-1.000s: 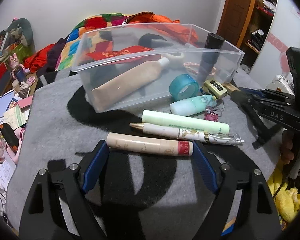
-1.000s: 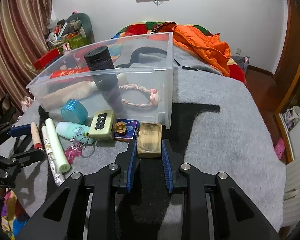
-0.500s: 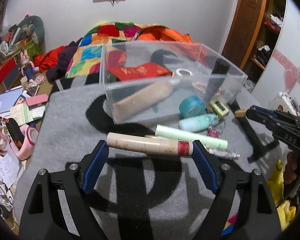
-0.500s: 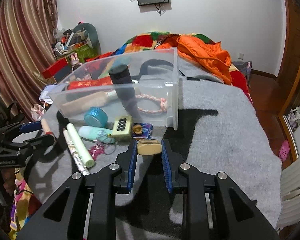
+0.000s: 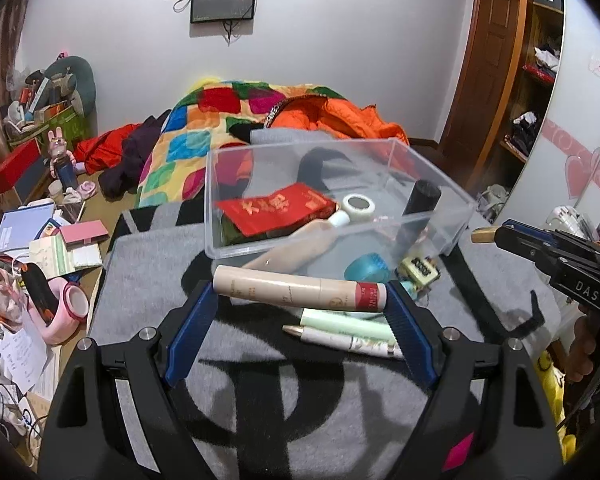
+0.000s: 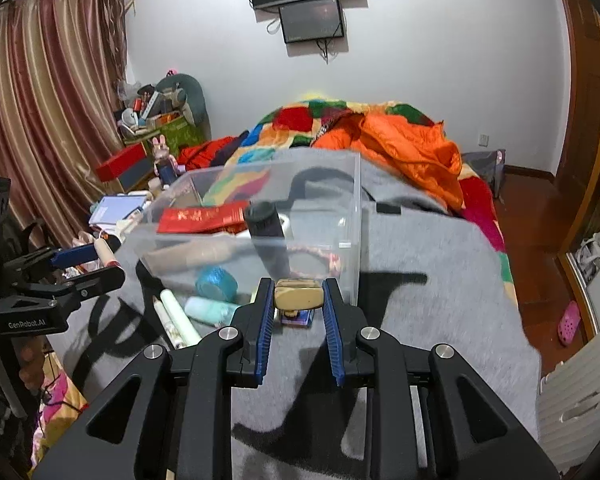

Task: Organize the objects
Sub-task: 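Lower the pen tube into the box with the left tool while the right drops the tan block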

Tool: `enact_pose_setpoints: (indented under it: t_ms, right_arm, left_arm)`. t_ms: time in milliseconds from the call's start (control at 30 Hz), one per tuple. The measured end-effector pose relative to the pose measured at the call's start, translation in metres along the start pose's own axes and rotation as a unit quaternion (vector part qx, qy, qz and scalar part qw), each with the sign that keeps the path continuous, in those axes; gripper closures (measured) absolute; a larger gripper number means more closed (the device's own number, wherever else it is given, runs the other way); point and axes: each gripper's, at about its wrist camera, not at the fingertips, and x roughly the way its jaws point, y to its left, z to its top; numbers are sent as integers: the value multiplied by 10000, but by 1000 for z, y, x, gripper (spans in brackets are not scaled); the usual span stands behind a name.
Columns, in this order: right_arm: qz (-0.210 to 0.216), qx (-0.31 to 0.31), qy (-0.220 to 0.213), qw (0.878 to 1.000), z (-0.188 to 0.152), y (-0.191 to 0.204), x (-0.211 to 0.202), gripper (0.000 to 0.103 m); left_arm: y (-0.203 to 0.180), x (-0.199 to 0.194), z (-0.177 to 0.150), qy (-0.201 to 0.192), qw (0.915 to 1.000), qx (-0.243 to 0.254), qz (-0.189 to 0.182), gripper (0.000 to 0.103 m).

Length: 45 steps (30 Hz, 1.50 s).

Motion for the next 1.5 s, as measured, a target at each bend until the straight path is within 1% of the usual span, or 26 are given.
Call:
enact_pose_setpoints:
  t_ms: [300,500,733,900,967,1167,1367,1500]
  right_arm:
    - [15,2,-305,9995,23,0,-4,81]
    - [40,28,-420,9991,36,-1,1,81]
    - [13,12,-263,9997,44,0,25,81]
    - [1,69,-115,9999,40,-4,39,81]
    - [-33,72,-24,10000,38,-5,45,81]
    - [-29,151,143,9998,36,-10,58,81]
    - [4,97,244,9997,38,-7,67,81]
    - [40,145,249,9996,38,-6,68,81]
  left_arm:
    - [0,-4,20,-239,9997,-22,44,19]
    - [4,5,31,-240,9996,-90,98,19]
    - [3,29,38,-55,9998,-131,145,19]
    - [5,48,40,109,9997,-174,108,19]
    - [6,53,41,161,9996,-161,152,19]
    - [10,62,43,223,9994,-233,142,19]
    - [13,70,45,295,9990,-313,88,19]
    - [14,72,45,283,9992,-278,98,19]
